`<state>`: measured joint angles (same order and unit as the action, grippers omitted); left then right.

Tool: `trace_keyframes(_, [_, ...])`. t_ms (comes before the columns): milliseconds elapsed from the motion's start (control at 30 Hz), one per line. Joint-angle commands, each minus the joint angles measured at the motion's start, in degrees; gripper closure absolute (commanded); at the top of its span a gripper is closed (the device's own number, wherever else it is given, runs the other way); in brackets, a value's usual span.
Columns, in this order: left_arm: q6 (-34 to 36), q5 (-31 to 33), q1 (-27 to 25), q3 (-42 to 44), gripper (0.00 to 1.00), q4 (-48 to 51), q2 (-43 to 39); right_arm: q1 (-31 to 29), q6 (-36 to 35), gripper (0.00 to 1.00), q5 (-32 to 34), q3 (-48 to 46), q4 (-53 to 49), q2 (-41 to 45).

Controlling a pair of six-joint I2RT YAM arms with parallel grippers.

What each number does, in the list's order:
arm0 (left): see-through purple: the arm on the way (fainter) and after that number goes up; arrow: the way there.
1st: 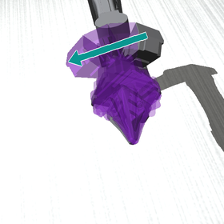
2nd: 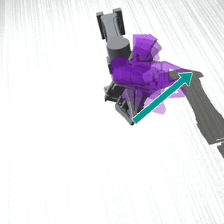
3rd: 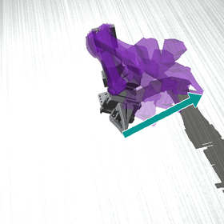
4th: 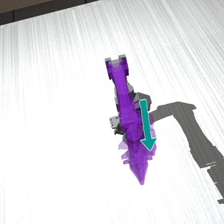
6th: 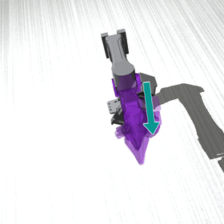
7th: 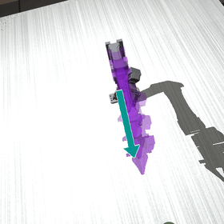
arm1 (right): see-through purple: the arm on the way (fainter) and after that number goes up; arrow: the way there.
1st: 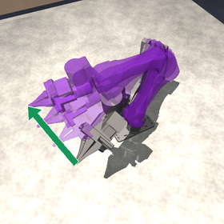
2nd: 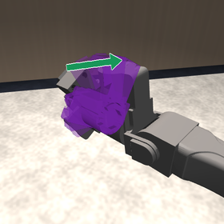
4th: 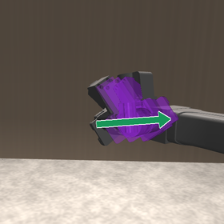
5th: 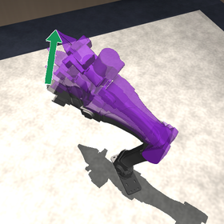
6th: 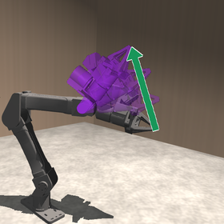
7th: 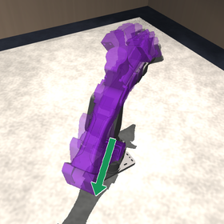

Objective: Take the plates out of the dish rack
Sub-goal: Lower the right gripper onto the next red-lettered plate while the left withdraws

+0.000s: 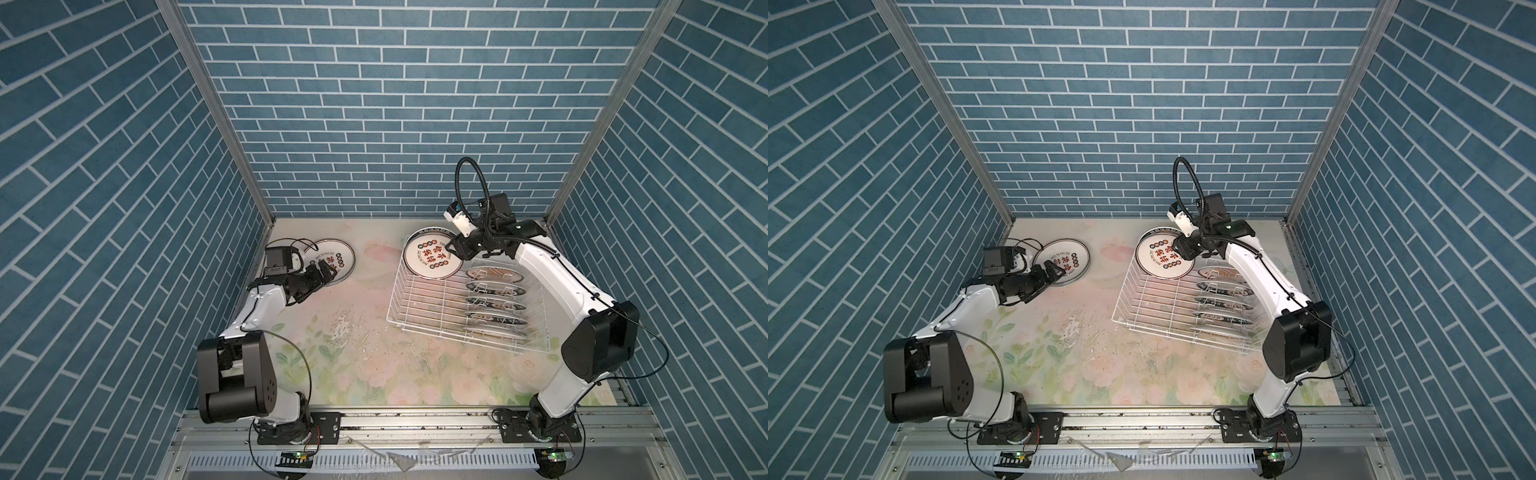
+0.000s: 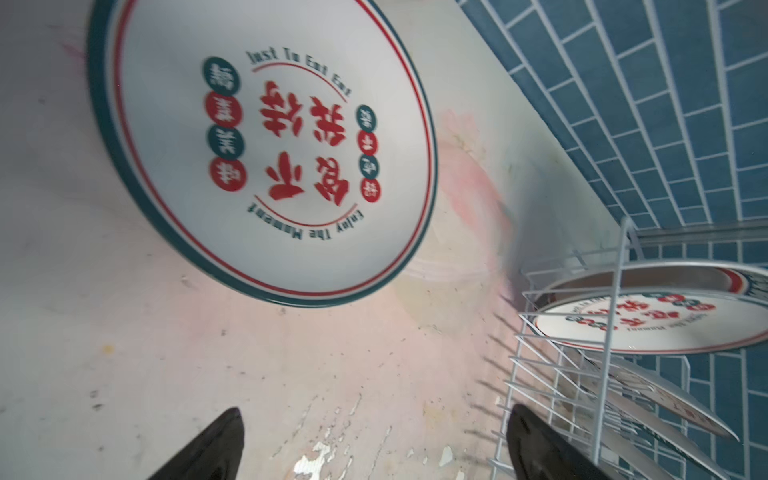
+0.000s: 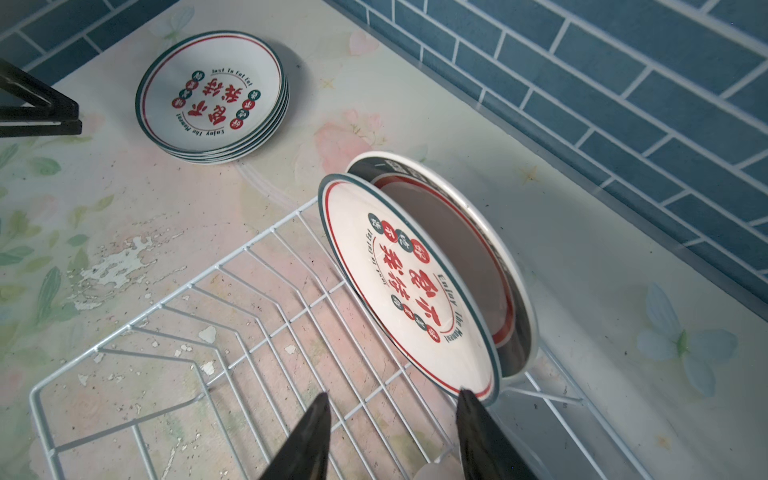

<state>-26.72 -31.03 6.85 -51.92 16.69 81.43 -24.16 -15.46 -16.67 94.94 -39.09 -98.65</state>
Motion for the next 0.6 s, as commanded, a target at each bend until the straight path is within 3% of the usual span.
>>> trace_keyframes(0, [-1.0,-3.0,-1.3,3.1,0.01,-4.7,-4.2,1.1,-5.5,0.50,-3.7,3.8,-3.0,-1.8])
trace_keyframes(200, [-1.9,-3.6,-2.9,6.6,0.01,-5.4,-10.7,1.6,-6.7,0.50,-4.4,5.7,-3.0,-4.9])
trace_keyframes(567, [-2.6,-2.2,-5.7,7.5,0.01,-4.0,-14.2,2.7,-6.9,0.51,-4.7,6.9,-1.3,-7.9])
